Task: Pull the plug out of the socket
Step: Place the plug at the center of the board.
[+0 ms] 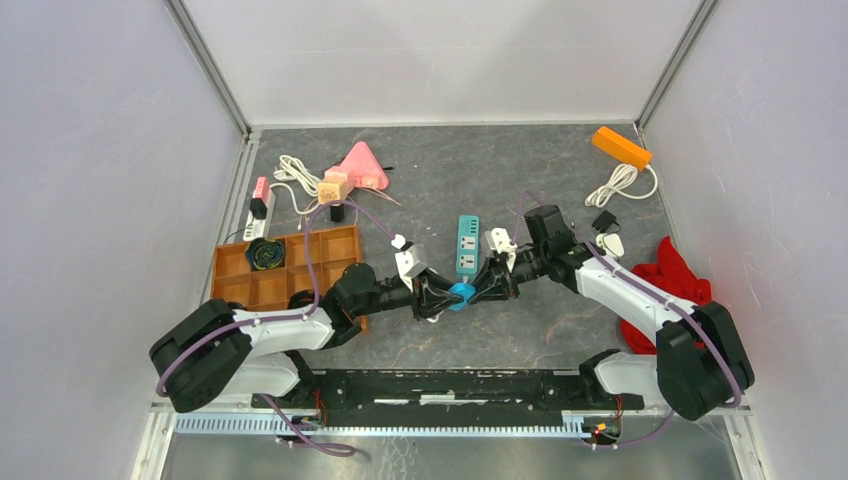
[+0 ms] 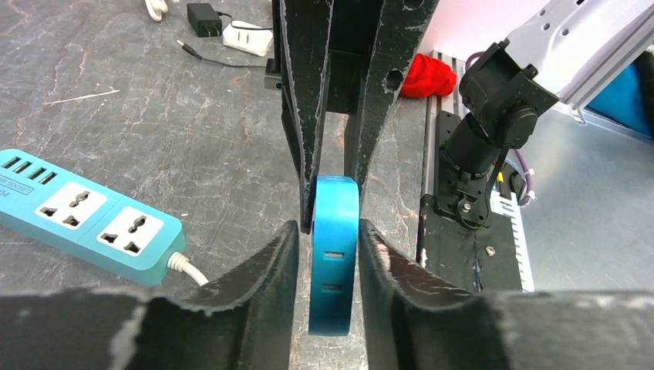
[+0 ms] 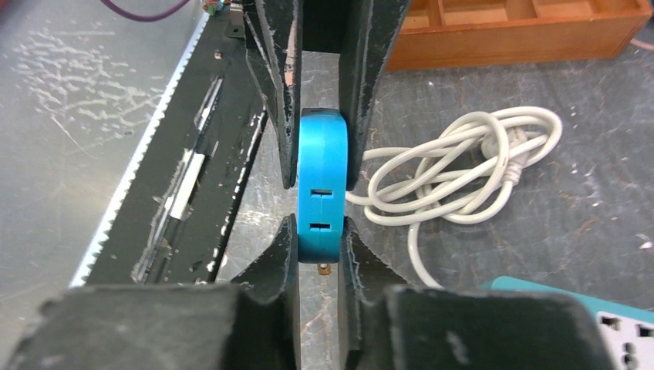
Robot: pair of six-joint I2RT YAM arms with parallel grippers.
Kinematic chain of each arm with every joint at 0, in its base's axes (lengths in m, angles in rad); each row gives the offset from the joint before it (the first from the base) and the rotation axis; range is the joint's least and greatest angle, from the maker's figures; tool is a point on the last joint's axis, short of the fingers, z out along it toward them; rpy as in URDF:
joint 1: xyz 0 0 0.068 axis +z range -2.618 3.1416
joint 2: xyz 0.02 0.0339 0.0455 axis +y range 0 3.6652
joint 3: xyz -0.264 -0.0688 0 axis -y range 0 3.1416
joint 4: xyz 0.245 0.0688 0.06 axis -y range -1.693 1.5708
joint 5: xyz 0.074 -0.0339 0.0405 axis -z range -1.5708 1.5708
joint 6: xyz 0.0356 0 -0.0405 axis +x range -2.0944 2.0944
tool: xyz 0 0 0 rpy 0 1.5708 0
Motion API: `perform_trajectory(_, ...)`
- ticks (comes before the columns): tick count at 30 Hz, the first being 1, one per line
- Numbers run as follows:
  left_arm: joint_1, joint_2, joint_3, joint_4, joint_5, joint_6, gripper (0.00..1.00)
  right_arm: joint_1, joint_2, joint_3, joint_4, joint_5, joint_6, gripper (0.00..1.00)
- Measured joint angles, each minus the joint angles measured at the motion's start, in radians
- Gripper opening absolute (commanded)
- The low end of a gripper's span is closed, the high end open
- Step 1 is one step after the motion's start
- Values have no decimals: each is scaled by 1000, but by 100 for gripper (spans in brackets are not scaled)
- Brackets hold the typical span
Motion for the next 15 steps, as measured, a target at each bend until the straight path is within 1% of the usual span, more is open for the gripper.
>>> perform_trajectory(6, 0, 0, -3, 64, -16, -29, 71, 6, 2, 0, -2, 13, -2, 0)
perform_trajectory(10, 0, -1, -27, 150, -34, -74, 81, 6, 9, 12, -29, 21, -24, 0)
perform_trajectory(14, 2, -18, -43, 172, -58, -109, 98, 6, 18, 36, -67, 33, -63, 0)
perform_trajectory(15, 2, -29, -45, 171, -64, -112, 99, 5, 19, 41, -76, 39, -75, 0)
